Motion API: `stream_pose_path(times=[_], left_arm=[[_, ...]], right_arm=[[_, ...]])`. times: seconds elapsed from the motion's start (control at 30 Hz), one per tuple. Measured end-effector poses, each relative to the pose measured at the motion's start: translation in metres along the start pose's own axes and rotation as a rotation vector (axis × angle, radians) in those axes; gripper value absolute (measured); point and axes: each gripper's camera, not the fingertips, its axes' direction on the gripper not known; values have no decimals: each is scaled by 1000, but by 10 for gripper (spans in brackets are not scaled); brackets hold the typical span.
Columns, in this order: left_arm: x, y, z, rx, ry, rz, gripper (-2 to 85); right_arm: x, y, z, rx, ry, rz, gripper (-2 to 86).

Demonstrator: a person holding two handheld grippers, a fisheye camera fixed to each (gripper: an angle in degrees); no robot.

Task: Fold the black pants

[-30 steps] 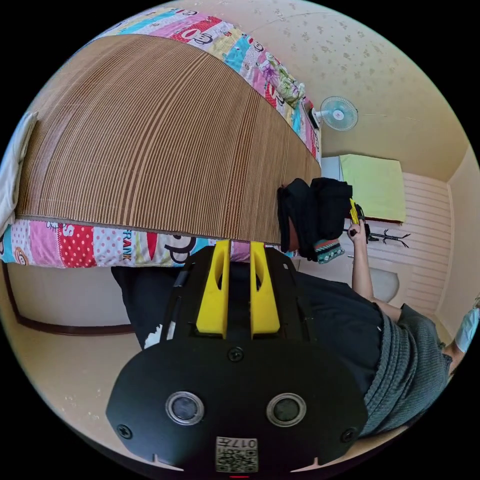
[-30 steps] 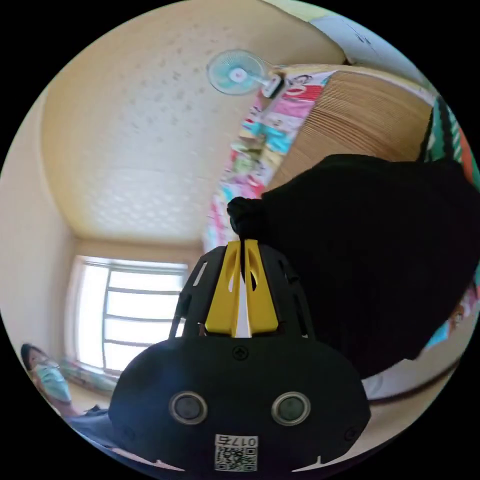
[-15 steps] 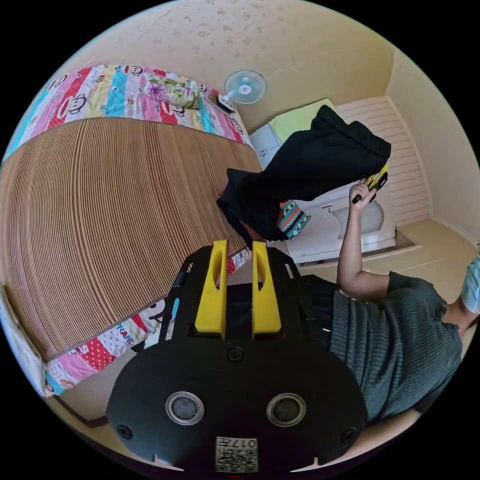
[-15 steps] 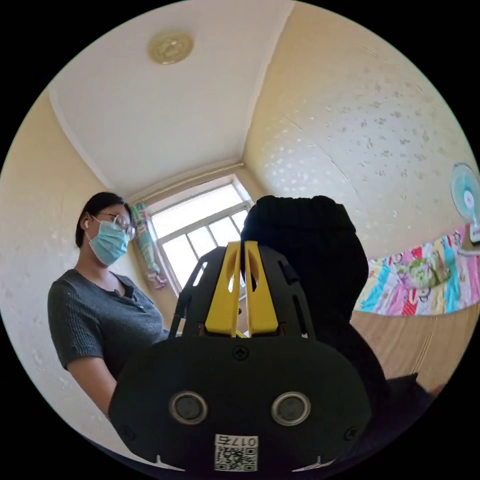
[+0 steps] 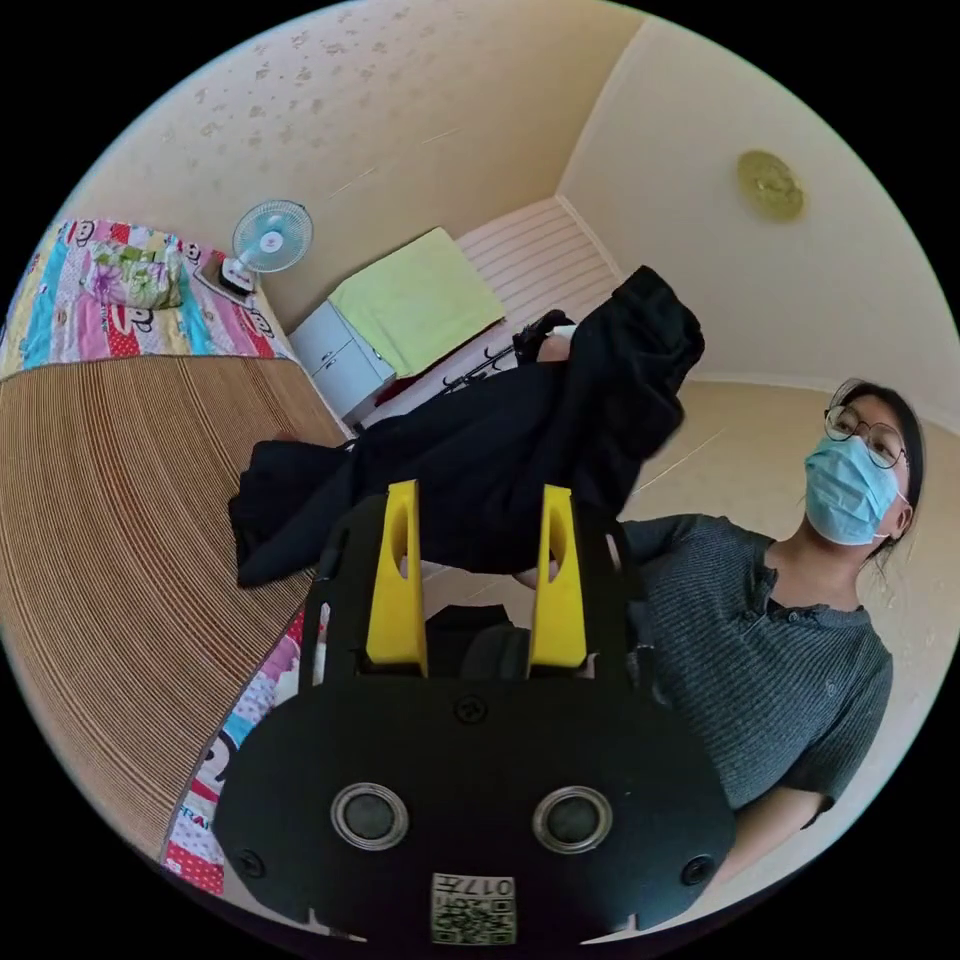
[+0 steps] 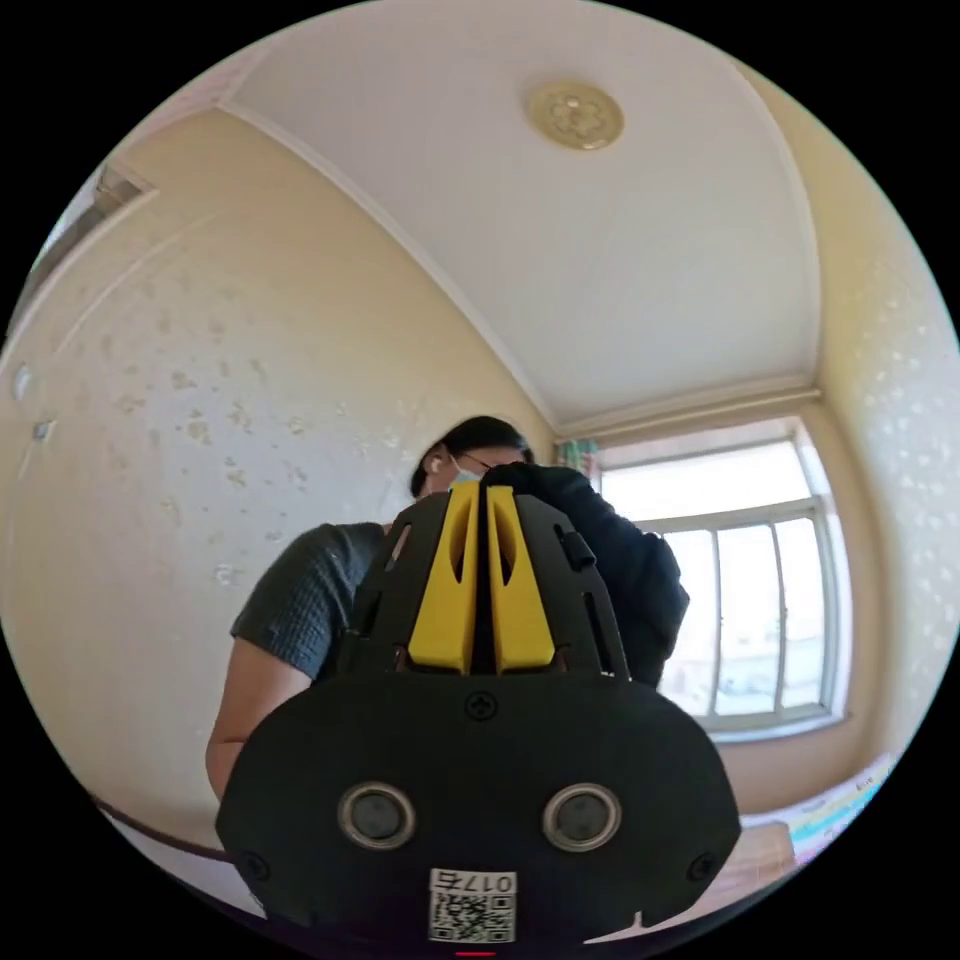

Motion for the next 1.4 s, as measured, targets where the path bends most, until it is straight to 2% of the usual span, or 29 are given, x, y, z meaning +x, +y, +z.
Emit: stream_pose_path(times=[0.13, 0.2, 0.3, 0.37, 0.43, 0.47, 0.53, 0.6, 0.7, 0.73, 0.8, 0.9, 1.0, 1.07, 1.1, 1.2, 1.3, 1.33, 1.4], left_arm=[[41, -12, 3, 34, 38, 175, 185], [71, -19, 7, 50, 72, 294, 199], [100, -23, 11, 99, 84, 384, 210], [106, -24, 14, 104, 55, 384, 168], [102, -22, 13, 111, -31, 345, 82], [102, -15, 8, 150, -3, 383, 64], [107, -4, -4, 222, 65, 422, 51], [119, 4, -20, 282, 47, 458, 46], [129, 8, -32, 320, -118, 406, 44], [131, 8, -33, 320, -128, 407, 44], [138, 8, -35, 342, -122, 401, 44], [154, 6, -32, 408, -177, 378, 44], [184, -3, -26, 426, -257, 433, 44], [203, -11, -20, 426, -291, 479, 45], [215, -17, -16, 421, -289, 506, 45], [239, -30, -9, 399, -207, 562, 45], [262, -37, -6, 382, -123, 623, 46], [266, -38, -6, 382, -107, 636, 46], [282, -40, -11, 377, -31, 703, 46]], right_arm=[[17, 31, -3, 144, -157, 23, 6], [29, 76, -14, 291, -268, 30, 6], [45, 153, -30, 504, -312, 101, 7], [53, 202, -37, 615, -291, 181, 8], [59, 243, -42, 719, -287, 251, 9], [62, 264, -46, 765, -287, 302, 10], [57, 284, -57, 717, -137, 466, 13], [31, 282, -65, 400, 328, 665, 17], [3, 268, -56, 44, 716, 805, 22], [-5, 266, -54, 7, 799, 813, 23], [-42, 259, -44, -84, 1142, 820, 33], [-93, 253, -8, -142, 1381, 661, 56], [-118, 270, 47, -293, 1547, 466, 89], [-117, 290, 74, -431, 1600, 419, 126], [-114, 303, 89, -514, 1621, 384, 157], [-104, 318, 100, -590, 1737, 312, 209], [-101, 310, 72, -455, 1851, 367, 214], [-103, 307, 63, -405, 1844, 383, 216], [-107, 300, 23, -225, 1710, 439, 224]])
